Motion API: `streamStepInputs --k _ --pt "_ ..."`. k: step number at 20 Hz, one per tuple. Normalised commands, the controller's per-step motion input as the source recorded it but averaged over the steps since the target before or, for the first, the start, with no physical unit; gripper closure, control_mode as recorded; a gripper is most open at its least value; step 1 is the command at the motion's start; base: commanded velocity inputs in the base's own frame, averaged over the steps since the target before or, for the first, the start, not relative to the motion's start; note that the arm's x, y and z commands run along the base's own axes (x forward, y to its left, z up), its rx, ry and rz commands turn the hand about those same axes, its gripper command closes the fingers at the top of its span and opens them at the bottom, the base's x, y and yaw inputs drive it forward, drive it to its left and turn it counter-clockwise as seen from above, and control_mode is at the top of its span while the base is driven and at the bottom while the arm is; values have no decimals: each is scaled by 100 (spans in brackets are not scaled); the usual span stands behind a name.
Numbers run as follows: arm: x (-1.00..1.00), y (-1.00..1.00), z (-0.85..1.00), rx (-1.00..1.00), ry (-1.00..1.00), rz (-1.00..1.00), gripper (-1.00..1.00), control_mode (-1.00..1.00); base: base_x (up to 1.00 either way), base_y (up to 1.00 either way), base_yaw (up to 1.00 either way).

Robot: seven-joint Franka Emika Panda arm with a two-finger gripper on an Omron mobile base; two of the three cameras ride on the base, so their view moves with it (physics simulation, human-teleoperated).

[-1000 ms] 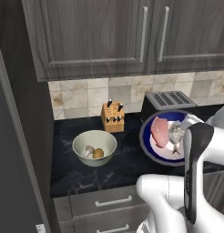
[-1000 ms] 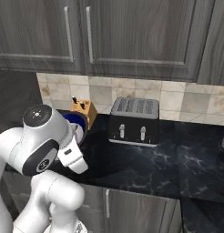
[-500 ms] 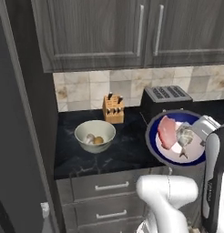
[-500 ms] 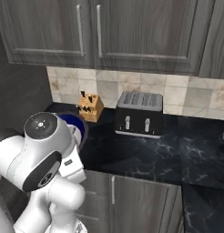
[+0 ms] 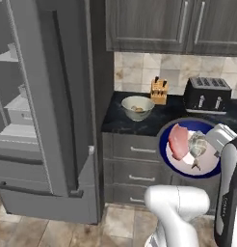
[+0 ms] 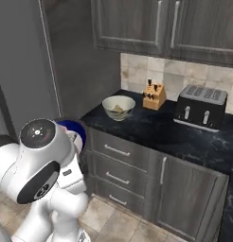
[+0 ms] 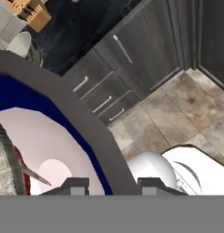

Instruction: Place the bowl with the potato and mushroom on the top shelf of the fridge. Place the bowl with the fish and steak on the second highest shelf of the fridge.

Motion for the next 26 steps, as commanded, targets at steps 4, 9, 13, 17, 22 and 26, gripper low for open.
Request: streamStepInputs --k 4,9,13,17,22,26 --pt "0 0 0 0 0 0 100 100 -44 85 35" --pt "0 0 0 0 0 0 100 100 -9 100 11" --pt "0 0 0 0 0 0 100 100 0 100 0" --pt "0 0 0 0 0 0 100 100 -1 100 -2" --pt "0 0 0 0 0 0 100 100 26 100 -16" --pt "0 0 0 0 0 0 100 100 59 100 -39"
